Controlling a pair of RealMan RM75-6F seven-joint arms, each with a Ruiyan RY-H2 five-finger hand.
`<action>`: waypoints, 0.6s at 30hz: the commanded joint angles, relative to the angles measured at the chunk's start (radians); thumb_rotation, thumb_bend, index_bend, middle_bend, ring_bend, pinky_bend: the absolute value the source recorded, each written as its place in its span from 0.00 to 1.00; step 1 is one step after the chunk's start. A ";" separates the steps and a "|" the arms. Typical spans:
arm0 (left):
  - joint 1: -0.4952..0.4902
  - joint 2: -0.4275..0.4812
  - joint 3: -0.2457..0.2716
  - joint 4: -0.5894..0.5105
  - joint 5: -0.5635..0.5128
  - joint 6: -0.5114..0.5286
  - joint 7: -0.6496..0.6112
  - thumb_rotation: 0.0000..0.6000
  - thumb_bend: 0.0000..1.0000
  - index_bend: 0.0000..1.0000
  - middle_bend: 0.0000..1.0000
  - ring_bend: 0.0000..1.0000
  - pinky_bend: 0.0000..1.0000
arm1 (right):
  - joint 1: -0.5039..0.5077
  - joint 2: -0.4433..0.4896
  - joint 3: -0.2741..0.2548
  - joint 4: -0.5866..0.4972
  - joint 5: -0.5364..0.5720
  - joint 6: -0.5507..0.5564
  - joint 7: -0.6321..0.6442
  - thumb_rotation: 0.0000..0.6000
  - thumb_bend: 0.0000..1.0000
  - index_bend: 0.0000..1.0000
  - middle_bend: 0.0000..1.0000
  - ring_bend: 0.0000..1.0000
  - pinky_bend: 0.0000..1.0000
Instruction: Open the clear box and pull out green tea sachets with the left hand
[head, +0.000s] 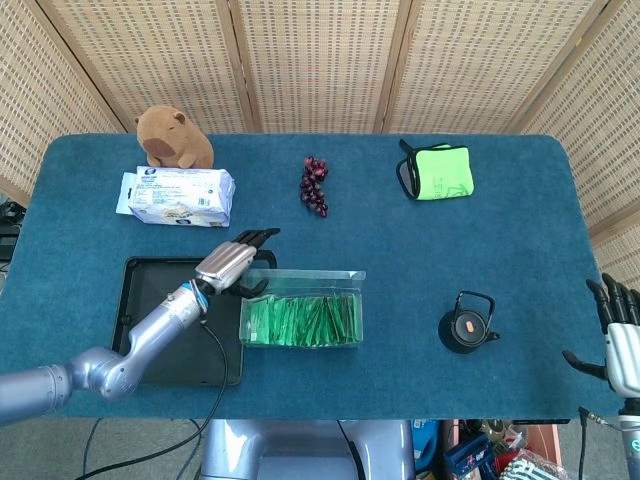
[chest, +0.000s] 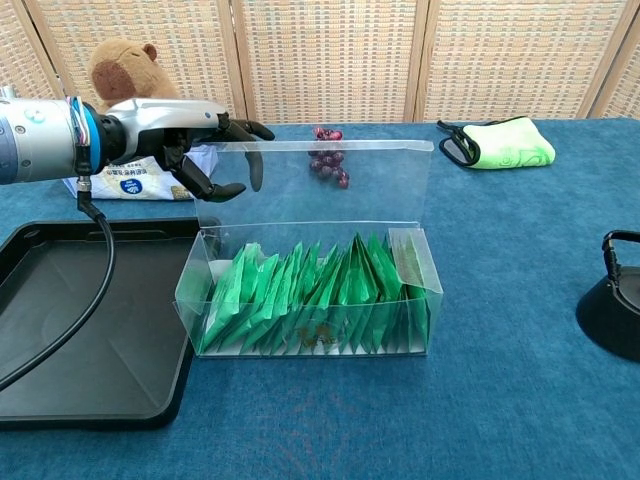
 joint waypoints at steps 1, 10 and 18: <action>-0.009 0.006 0.004 -0.003 -0.017 -0.010 0.002 1.00 0.54 0.54 0.00 0.00 0.00 | 0.000 -0.001 0.000 0.000 0.000 0.000 -0.001 1.00 0.00 0.00 0.00 0.00 0.00; -0.044 0.021 0.013 -0.011 -0.118 -0.043 0.020 1.00 0.54 0.57 0.00 0.00 0.00 | 0.000 -0.002 -0.003 0.000 -0.005 0.000 0.000 1.00 0.00 0.00 0.00 0.00 0.00; -0.079 0.073 0.016 -0.045 -0.226 -0.076 0.025 1.00 0.54 0.58 0.00 0.00 0.00 | -0.001 0.001 -0.003 -0.001 -0.007 0.004 0.005 1.00 0.00 0.00 0.00 0.00 0.00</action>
